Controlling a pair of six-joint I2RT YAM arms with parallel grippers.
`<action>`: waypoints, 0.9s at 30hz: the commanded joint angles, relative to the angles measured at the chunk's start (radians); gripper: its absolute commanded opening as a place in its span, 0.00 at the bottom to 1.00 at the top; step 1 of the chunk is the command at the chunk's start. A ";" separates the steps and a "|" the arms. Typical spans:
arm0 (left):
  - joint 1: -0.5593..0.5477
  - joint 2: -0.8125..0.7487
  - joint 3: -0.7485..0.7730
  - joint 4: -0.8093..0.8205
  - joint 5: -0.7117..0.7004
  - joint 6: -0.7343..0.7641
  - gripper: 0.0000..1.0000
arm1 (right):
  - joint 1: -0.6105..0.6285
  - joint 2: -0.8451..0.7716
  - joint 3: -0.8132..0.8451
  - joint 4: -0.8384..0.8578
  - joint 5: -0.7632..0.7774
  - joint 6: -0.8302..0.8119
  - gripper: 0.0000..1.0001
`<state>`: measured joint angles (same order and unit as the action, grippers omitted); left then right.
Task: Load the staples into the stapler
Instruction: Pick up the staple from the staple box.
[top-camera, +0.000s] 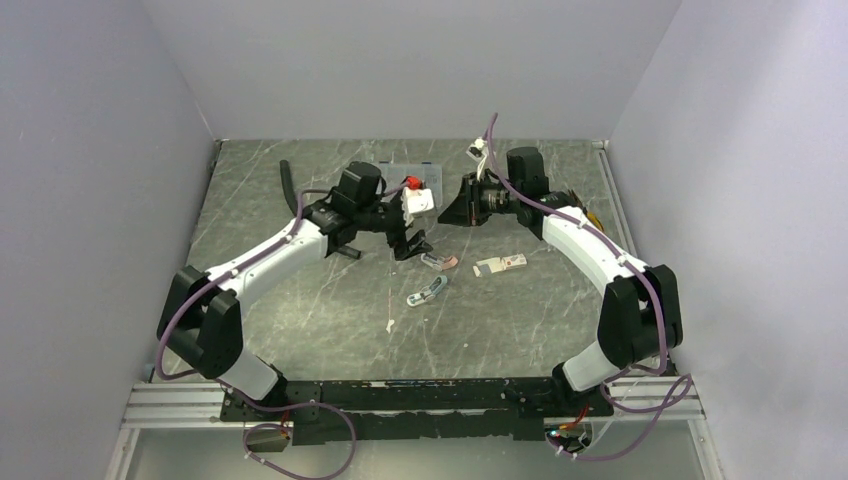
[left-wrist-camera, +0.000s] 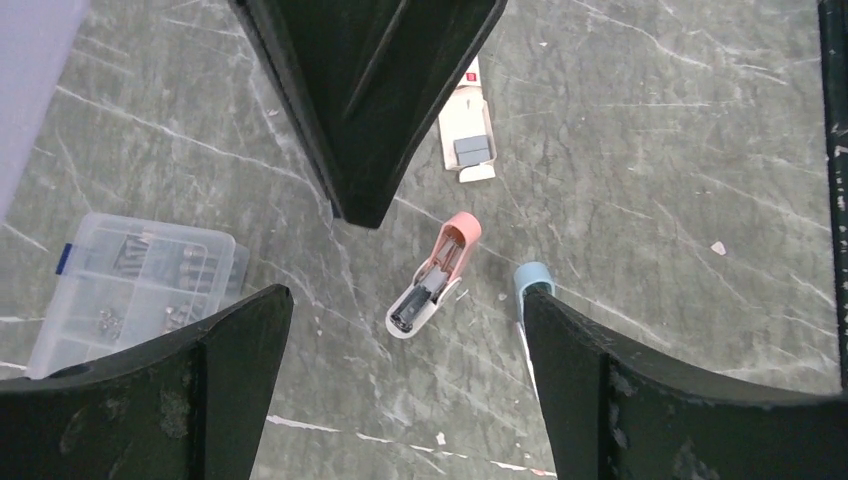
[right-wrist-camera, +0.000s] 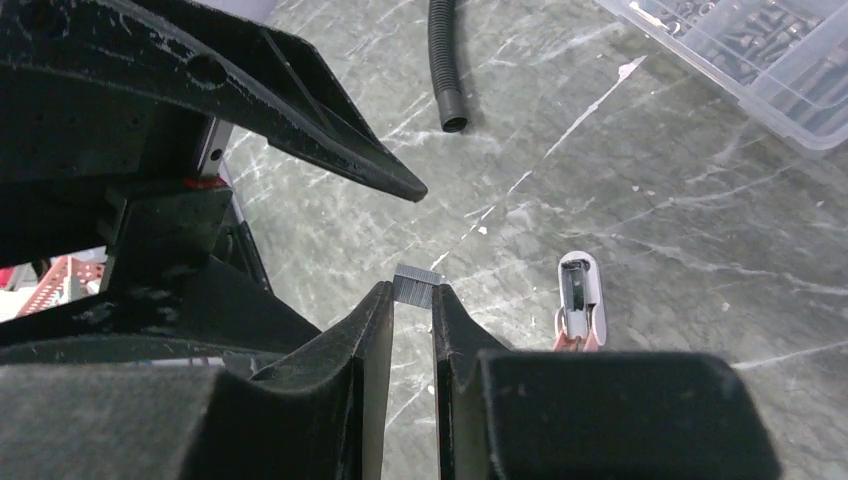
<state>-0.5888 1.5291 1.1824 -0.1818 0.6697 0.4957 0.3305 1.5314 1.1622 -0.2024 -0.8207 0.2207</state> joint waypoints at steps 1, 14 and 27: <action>-0.033 0.017 0.054 0.036 -0.087 0.054 0.90 | -0.001 -0.007 -0.010 0.073 -0.041 0.045 0.14; -0.117 0.098 0.144 -0.014 -0.275 0.145 0.79 | 0.010 0.027 -0.027 0.050 -0.034 0.015 0.14; -0.120 0.052 0.092 -0.064 -0.269 0.211 0.77 | 0.008 0.003 -0.021 -0.070 0.056 -0.108 0.12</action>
<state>-0.7063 1.6390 1.2961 -0.2115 0.4114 0.6521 0.3374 1.5673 1.1339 -0.2062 -0.8165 0.2123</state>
